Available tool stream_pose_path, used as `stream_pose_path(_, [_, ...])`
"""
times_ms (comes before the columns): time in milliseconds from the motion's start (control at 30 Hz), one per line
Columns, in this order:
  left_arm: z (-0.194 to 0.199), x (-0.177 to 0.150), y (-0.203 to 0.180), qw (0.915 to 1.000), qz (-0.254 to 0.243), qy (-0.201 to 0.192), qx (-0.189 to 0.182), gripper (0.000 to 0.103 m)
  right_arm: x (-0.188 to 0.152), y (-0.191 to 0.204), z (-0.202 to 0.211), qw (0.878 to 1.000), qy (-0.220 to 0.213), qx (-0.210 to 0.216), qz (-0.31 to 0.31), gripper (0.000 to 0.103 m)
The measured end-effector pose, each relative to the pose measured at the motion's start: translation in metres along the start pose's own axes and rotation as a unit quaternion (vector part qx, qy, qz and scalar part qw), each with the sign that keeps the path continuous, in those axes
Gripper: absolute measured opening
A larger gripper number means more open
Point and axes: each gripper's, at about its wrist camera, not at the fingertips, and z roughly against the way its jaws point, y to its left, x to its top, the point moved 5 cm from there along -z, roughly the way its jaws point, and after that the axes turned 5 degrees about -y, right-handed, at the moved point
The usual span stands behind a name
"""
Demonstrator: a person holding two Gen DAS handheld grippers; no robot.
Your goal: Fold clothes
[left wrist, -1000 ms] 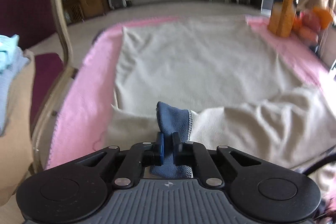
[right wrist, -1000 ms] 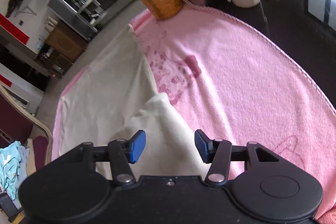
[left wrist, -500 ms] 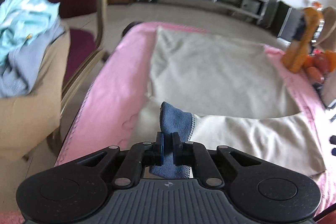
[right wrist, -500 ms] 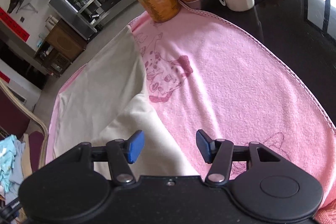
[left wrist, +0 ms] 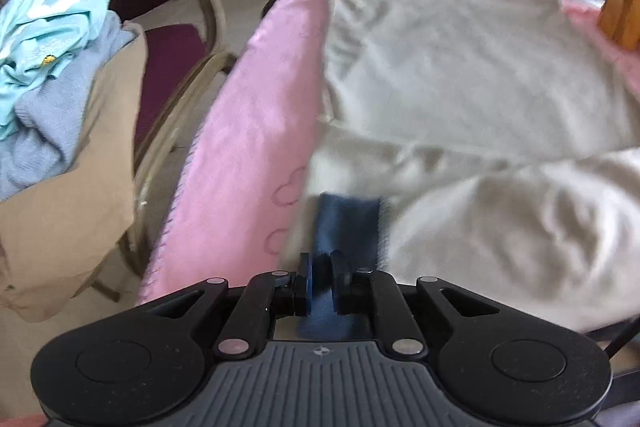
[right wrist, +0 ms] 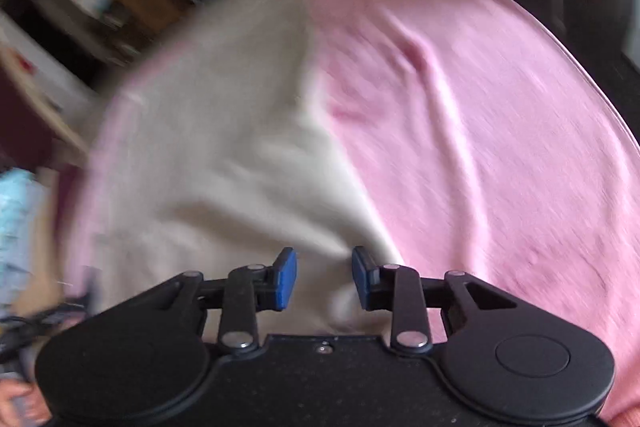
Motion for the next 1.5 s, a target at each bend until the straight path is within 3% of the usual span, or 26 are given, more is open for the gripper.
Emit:
stream_pose_path(67, [0.002, -0.001, 0.002, 1.0, -0.003, -0.001, 0.009, 0.014, 0.001, -0.011, 0.006, 0.999, -0.007, -0.038, -0.011, 0.005])
stream_pose_path(167, [0.005, -0.002, 0.006, 0.9997, -0.006, -0.002, 0.025, 0.021, 0.001, -0.028, 0.016, 0.993, -0.027, -0.115, -0.014, 0.009])
stream_pose_path(233, [0.013, 0.001, 0.013, 0.9995, 0.016, -0.012, 0.023, 0.02, 0.002, -0.032, 0.025, 0.994, -0.041, -0.096, -0.031, 0.011])
stream_pose_path(400, [0.036, 0.012, 0.028, 0.9941, 0.086, -0.056, -0.035, 0.015, 0.014, -0.021, 0.049, 0.993, -0.106, -0.023, -0.045, 0.013])
stream_pose_path(467, [0.043, 0.016, 0.032, 0.9898, 0.11, -0.071, -0.057, 0.017, 0.02, -0.011, 0.047, 0.992, -0.108, 0.031, -0.062, 0.013])
stream_pose_path(600, [0.029, 0.014, 0.003, 0.9918, 0.071, -0.047, -0.095, 0.017, 0.029, 0.018, 0.02, 0.98, -0.061, 0.15, -0.117, 0.015])
stream_pose_path(700, [0.019, 0.012, -0.019, 0.9911, 0.044, -0.03, -0.122, 0.017, 0.024, 0.049, -0.01, 0.961, 0.006, 0.239, -0.14, 0.017])
stream_pose_path(900, [0.004, 0.006, -0.027, 0.9933, 0.027, -0.023, -0.11, 0.022, 0.033, 0.022, -0.029, 0.959, -0.038, 0.193, -0.202, 0.017])
stream_pose_path(933, [0.003, 0.006, -0.025, 0.9932, 0.031, -0.022, -0.11, 0.022, 0.034, 0.017, -0.032, 0.958, -0.046, 0.185, -0.212, 0.014])
stream_pose_path(967, [0.003, 0.006, -0.023, 0.9932, 0.035, -0.021, -0.109, 0.021, 0.035, 0.012, -0.034, 0.957, -0.054, 0.176, -0.222, 0.003])
stream_pose_path(1133, [0.001, 0.006, -0.017, 0.9922, 0.051, -0.016, -0.112, 0.018, 0.042, -0.013, -0.049, 0.948, -0.093, 0.133, -0.272, 0.002])
stream_pose_path(1167, [0.001, 0.006, -0.017, 0.9922, 0.05, -0.016, -0.113, 0.018, 0.043, -0.018, -0.052, 0.946, -0.101, 0.124, -0.282, 0.006])
stream_pose_path(1267, [0.003, 0.006, -0.018, 0.9923, 0.044, -0.016, -0.115, 0.018, 0.042, -0.044, -0.032, 0.94, -0.147, 0.06, -0.302, 0.01])
stream_pose_path(1333, [0.007, 0.003, -0.016, 0.9918, 0.047, -0.019, -0.117, 0.016, 0.037, -0.042, -0.022, 0.938, -0.145, 0.072, -0.306, 0.013])
stream_pose_path(1433, [0.023, 0.0, -0.011, 0.9905, 0.052, -0.035, -0.123, 0.015, 0.028, -0.022, -0.014, 0.943, -0.094, 0.144, -0.285, 0.018])
stream_pose_path(1500, [0.031, -0.002, -0.008, 0.99, 0.05, -0.042, -0.125, 0.016, 0.018, -0.008, -0.012, 0.951, -0.061, 0.168, -0.254, 0.021])
